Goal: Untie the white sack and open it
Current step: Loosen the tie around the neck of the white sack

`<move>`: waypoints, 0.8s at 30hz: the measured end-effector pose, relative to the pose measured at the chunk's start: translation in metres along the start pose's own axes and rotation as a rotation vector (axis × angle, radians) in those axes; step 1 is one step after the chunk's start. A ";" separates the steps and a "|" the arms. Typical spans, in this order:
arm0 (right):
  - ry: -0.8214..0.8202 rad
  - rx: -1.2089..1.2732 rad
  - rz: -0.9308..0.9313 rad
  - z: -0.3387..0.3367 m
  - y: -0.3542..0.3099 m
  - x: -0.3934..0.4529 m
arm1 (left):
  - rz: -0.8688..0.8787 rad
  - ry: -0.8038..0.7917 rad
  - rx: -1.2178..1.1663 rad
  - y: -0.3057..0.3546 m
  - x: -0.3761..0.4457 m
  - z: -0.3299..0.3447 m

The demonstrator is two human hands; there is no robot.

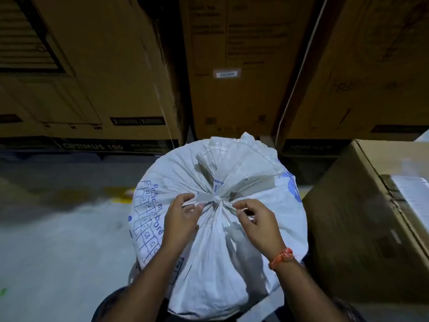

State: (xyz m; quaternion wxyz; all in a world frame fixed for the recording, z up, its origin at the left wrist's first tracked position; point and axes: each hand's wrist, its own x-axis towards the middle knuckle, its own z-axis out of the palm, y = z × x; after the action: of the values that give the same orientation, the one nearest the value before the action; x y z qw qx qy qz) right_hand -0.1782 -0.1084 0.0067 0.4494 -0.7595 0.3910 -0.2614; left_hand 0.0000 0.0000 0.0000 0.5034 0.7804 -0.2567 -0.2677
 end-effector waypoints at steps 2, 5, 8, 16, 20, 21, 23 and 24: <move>-0.008 -0.046 0.023 0.006 0.012 0.015 | -0.043 -0.002 0.000 -0.009 0.016 0.010; -0.054 -0.181 -0.031 0.016 0.023 0.040 | 0.066 -0.043 0.123 -0.015 0.038 0.021; -0.097 -0.295 -0.110 0.023 0.028 0.061 | 0.135 -0.110 0.228 -0.009 0.052 0.027; -0.103 -0.377 -0.152 0.037 0.036 0.069 | 0.091 -0.133 0.205 -0.015 0.057 0.031; -0.054 -0.384 -0.147 0.042 0.034 0.064 | 0.019 -0.068 0.142 -0.017 0.055 0.033; -0.030 -0.400 -0.166 0.043 0.034 0.062 | -0.008 -0.060 0.109 -0.017 0.055 0.034; 0.018 -0.447 -0.216 0.045 0.033 0.060 | -0.039 -0.053 0.053 -0.017 0.055 0.034; 0.034 -0.455 -0.229 0.046 0.032 0.059 | -0.041 -0.051 0.037 -0.017 0.055 0.034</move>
State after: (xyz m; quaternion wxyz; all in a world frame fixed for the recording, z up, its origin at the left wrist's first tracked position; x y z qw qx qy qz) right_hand -0.1227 -0.1449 -0.0402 0.2278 -0.8759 0.3585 -0.2288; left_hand 0.0194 -0.0527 -0.0361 0.4765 0.7876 -0.2584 -0.2931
